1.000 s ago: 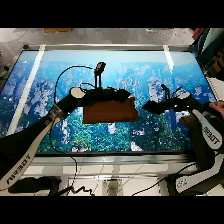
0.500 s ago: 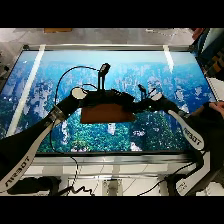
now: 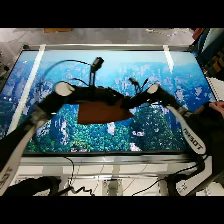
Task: Fold the clothes and pants, and hang the long-sleeved shirts on hangers.
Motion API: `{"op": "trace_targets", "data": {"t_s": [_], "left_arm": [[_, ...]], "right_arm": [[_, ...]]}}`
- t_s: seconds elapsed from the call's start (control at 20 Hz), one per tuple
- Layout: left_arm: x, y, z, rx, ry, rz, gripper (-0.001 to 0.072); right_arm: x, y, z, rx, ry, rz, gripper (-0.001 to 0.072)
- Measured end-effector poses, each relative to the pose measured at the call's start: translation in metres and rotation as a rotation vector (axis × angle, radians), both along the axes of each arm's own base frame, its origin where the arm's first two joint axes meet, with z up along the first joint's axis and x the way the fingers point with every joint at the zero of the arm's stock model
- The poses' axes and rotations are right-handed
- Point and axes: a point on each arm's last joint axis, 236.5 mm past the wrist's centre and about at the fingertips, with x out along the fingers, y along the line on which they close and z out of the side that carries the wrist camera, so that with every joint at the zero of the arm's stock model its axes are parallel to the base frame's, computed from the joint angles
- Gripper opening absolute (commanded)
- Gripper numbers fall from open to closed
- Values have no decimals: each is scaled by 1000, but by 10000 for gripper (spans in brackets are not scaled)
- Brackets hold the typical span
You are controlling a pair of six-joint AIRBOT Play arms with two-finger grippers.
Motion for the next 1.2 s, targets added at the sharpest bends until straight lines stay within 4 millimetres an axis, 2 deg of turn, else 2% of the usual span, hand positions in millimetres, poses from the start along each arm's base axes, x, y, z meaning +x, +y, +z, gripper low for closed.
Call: {"op": "trace_targets", "data": {"t_s": [0.1,0.25,0.35,0.45,0.55,0.65,0.75,0.9,0.95,1.0,1.05,1.1,1.15,1.2], "left_arm": [[-3,37,15,116,-102,25,11],[2,108,36,284,-194,183,11],[3,146,53,340,-231,293,11],[0,170,68,362,-264,368,12],[-4,182,79,368,-283,406,12],[-7,187,83,366,-287,421,11],[-9,188,86,356,-284,432,12],[-10,189,88,351,-284,437,12],[-11,189,89,350,-286,437,12],[-11,189,89,349,-286,438,11],[-11,189,89,349,-285,438,12],[-11,189,89,347,-285,439,12],[-11,189,89,347,-285,439,12],[-11,189,89,347,-284,439,12]], "right_arm": [[8,-41,36,-49,-33,-38,11],[15,-130,101,-147,-116,-182,12],[5,-200,149,-211,-164,-351,12],[-18,-272,198,-282,-216,-549,13],[-58,-342,247,-346,-264,-787,13],[-107,-395,287,-393,-302,-1028,12],[-162,-435,322,-445,-346,-1256,12],[-243,-467,357,-550,-385,-1522,14],[-267,-474,365,-592,-392,-1599,55],[-285,-478,369,-621,-385,-1656,241],[-301,-481,372,-642,-380,-1704,522],[-313,-482,375,-657,-378,-1743,719],[-322,-482,376,-669,-369,-1770,684],[-326,-482,377,-672,-367,-1788,684]]}}
